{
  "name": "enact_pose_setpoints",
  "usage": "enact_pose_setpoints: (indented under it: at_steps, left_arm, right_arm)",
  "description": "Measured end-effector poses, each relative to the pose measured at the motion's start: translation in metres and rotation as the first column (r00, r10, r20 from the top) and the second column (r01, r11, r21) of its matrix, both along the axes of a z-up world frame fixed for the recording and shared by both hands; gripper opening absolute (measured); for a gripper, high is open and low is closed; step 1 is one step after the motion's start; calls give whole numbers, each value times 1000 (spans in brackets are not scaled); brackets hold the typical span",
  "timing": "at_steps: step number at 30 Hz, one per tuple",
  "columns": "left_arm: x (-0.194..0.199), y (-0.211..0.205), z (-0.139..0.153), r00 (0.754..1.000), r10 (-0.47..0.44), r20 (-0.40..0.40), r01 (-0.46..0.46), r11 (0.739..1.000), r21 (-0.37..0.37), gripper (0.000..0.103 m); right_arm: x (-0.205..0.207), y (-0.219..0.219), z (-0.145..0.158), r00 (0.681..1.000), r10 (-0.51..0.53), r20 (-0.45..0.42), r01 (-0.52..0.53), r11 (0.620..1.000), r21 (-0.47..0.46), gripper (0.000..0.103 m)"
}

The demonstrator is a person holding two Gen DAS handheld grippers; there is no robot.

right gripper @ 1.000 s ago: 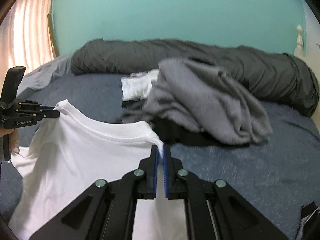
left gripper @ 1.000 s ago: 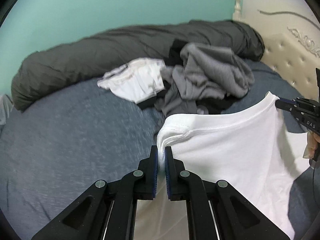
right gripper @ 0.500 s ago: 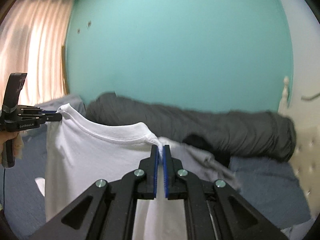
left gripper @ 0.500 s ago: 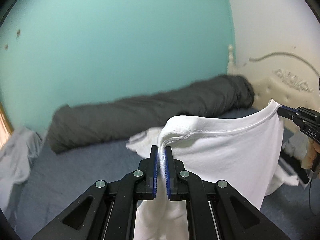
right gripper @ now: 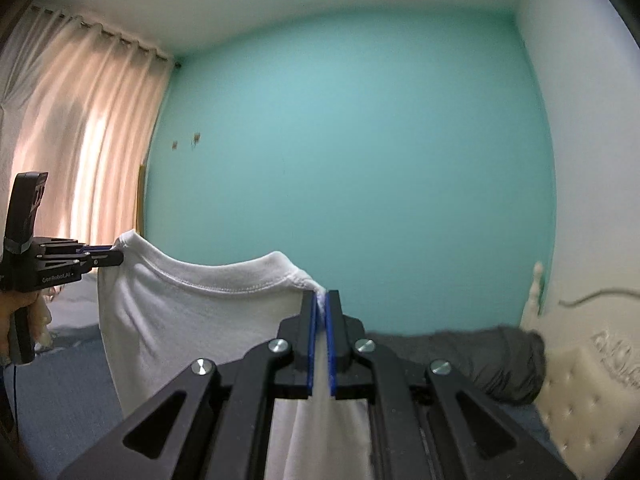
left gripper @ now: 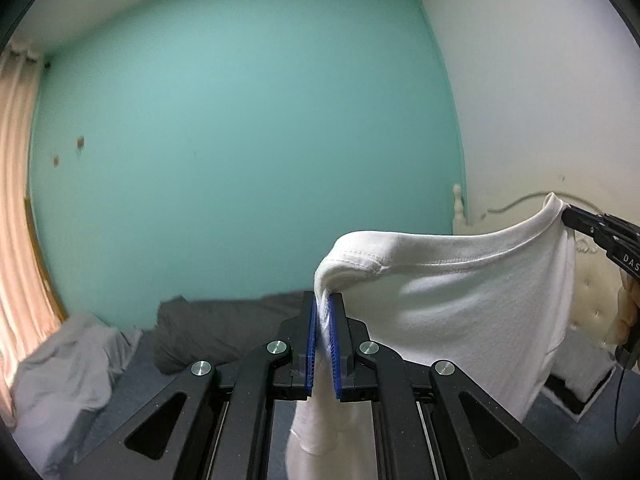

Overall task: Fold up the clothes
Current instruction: 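Lift the white shirt up off the bed by both shoulders with both tools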

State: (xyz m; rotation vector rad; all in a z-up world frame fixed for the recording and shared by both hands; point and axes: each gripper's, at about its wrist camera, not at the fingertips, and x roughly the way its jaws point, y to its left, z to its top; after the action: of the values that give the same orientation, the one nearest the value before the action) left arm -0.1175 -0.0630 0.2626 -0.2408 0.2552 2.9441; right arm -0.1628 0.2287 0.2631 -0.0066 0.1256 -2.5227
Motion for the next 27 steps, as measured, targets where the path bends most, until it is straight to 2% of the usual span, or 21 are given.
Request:
enact_pose_setpoints:
  at_steps: [5,12,19,27]
  left_arm:
    - [55,0,51,997,4,-75,-3,1000,4,6]
    - [115,-2,91,992,0,-126,1,1000,7,6]
    - [144,-5,92,995,-28,-99,31,999,26,6]
    - [172,-8,73,996,-74,-55,77,996,50,6]
  right_arm:
    - [44,13,51,998,-1,-62,-1,1000,-30,4]
    - [91,26,98,993,6,-116,-12,998,-53,4]
    - [122,31,114,992,13,-124,-18,999,-42,4]
    - [153,37,103,996,4,-84,-4,1000,-9,4]
